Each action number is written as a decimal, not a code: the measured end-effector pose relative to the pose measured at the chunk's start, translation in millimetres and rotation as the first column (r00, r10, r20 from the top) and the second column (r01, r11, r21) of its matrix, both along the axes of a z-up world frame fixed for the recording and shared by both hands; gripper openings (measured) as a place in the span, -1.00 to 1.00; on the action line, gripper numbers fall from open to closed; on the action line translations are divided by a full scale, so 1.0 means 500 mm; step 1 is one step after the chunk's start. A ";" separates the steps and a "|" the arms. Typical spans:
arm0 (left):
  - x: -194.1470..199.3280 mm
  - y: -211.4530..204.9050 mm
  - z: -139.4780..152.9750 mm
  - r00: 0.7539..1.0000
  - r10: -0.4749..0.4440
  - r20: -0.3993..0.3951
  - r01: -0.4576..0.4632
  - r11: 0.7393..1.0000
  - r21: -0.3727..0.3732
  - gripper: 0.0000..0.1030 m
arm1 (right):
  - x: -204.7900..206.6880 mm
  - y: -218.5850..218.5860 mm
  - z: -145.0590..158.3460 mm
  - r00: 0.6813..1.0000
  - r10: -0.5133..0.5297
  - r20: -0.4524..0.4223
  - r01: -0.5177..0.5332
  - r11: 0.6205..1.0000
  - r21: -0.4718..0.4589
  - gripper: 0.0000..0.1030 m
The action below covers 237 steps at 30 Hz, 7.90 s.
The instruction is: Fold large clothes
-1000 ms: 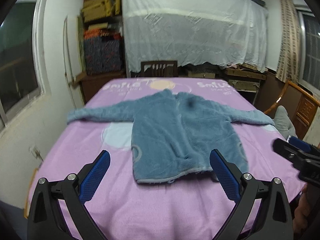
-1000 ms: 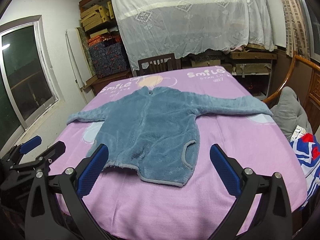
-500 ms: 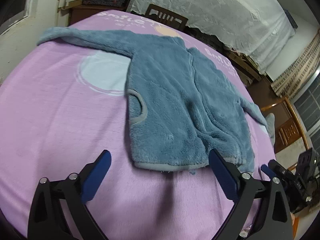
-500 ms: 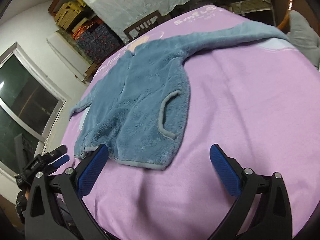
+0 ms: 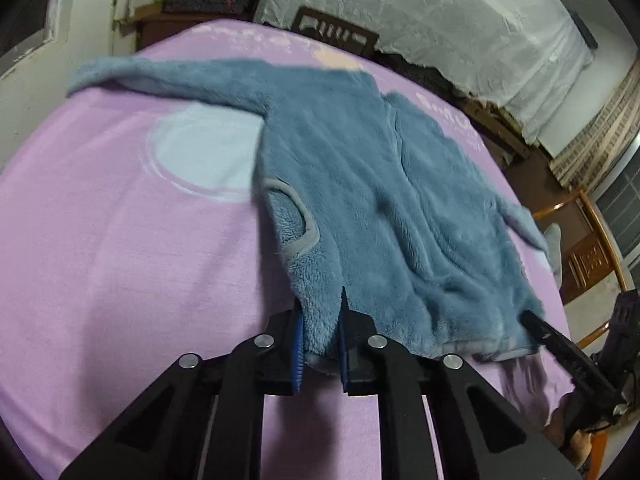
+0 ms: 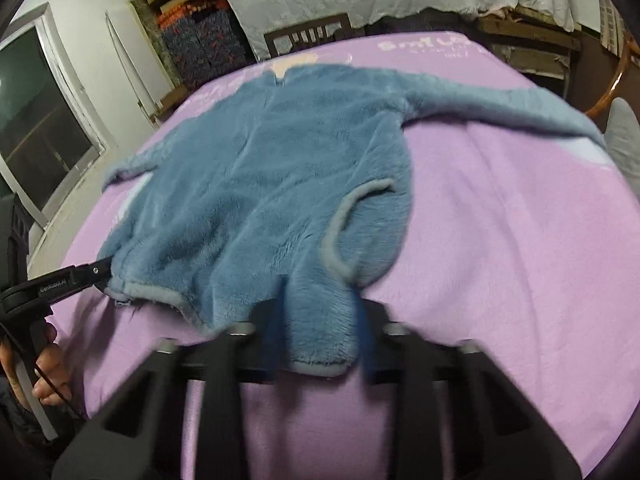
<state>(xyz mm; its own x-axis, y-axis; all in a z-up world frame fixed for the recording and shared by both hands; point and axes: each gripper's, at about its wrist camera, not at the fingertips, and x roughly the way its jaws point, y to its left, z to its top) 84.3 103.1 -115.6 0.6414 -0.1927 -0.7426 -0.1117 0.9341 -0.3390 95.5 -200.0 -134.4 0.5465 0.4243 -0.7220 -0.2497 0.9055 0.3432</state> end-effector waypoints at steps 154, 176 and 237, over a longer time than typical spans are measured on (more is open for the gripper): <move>0.539 -0.299 0.026 0.973 -0.228 0.019 0.190 0.851 0.491 0.71 | 0.484 -0.088 -0.055 0.972 -0.175 -0.158 0.207 0.955 0.214 -0.63; 0.546 -0.117 -0.018 0.989 -0.137 -0.054 0.136 0.990 -0.034 0.02 | 0.472 -0.077 -0.044 0.974 -0.176 -0.144 0.201 0.962 0.184 -0.59; 0.533 0.014 -0.024 1.000 0.017 -0.009 -0.015 0.977 0.213 0.05 | 0.594 -0.030 -0.035 0.974 -0.182 -0.134 0.201 0.969 0.144 -0.62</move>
